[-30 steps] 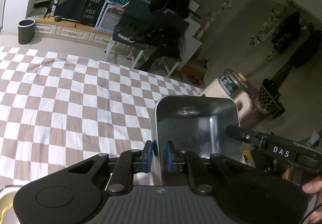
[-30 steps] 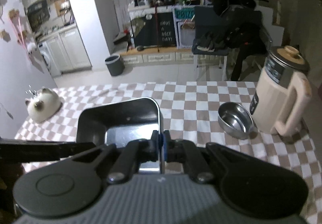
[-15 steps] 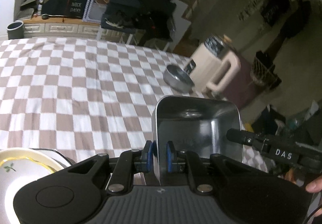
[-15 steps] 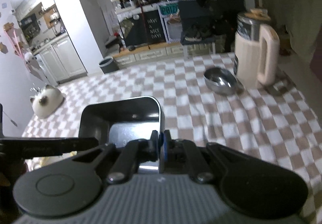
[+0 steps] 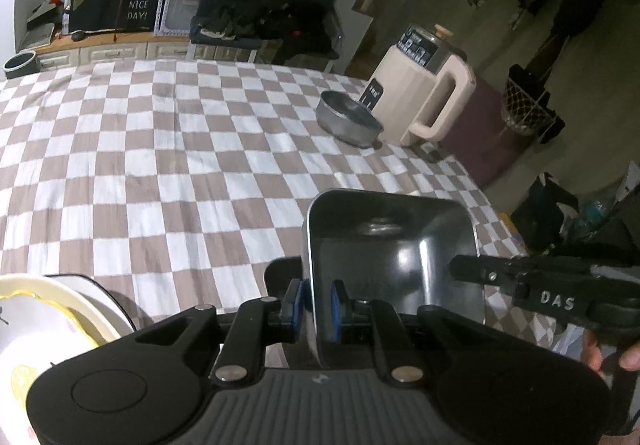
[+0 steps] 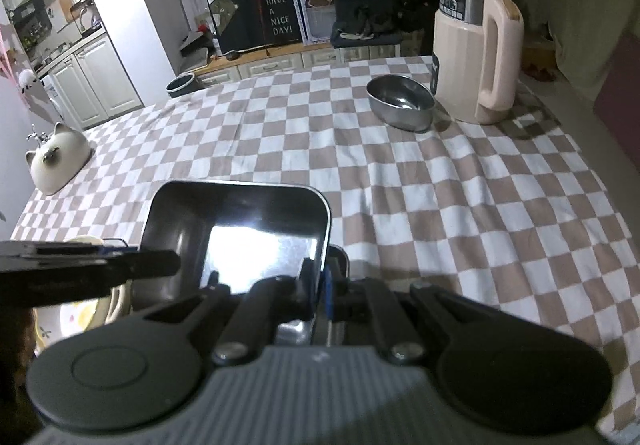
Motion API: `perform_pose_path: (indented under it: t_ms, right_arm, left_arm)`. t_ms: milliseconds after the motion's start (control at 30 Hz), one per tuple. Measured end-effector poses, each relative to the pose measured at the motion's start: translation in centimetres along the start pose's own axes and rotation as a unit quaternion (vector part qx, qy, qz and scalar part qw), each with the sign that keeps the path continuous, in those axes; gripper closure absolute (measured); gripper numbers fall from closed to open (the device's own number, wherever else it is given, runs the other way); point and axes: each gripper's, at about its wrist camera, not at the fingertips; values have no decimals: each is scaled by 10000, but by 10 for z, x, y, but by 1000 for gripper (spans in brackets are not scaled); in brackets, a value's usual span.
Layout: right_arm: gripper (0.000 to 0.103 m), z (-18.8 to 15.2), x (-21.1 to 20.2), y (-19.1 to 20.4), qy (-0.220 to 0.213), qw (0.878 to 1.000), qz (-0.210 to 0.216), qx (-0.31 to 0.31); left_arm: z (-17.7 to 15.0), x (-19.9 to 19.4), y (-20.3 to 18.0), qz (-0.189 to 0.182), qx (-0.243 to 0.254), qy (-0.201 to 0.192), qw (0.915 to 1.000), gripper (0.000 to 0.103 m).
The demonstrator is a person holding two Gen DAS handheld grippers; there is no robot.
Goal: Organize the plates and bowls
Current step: 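Carry the steel tray with both grippers beside the nested bowls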
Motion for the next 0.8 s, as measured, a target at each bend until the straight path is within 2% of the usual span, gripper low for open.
perform_pose_path:
  t_ms: [167, 367, 500, 667, 733, 800]
  right_arm:
    - [97, -2, 2, -1, 48, 10000, -1, -55]
    - [96, -1, 5, 3, 86, 9998, -51, -148]
    - [96, 0, 9, 5, 148, 9995, -122, -236]
    - [96, 1, 14, 8, 214, 9987, -265, -367]
    - [96, 1, 18, 10, 258, 9984, -288, -417]
    - [96, 2, 21, 12, 266, 9980, -344, -452]
  left_arm:
    - [-5, 13, 4, 92, -58, 221, 9997, 89]
    - [-8, 24, 6, 236, -35, 294, 9993, 88]
    - [-10, 29, 6, 271, 3, 356, 9990, 82]
    - [-12, 38, 6, 410, 105, 501, 9978, 81]
    - [-13, 41, 6, 417, 136, 520, 9977, 74]
    - [-12, 41, 5, 424, 190, 512, 9976, 72]
Point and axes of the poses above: each gripper's, at about its wrist camera, not at the fingertips, and x roughly the way its jaws point, y to its left, z to its top, and after that the axes turned 10 degrees about -z, right-handed
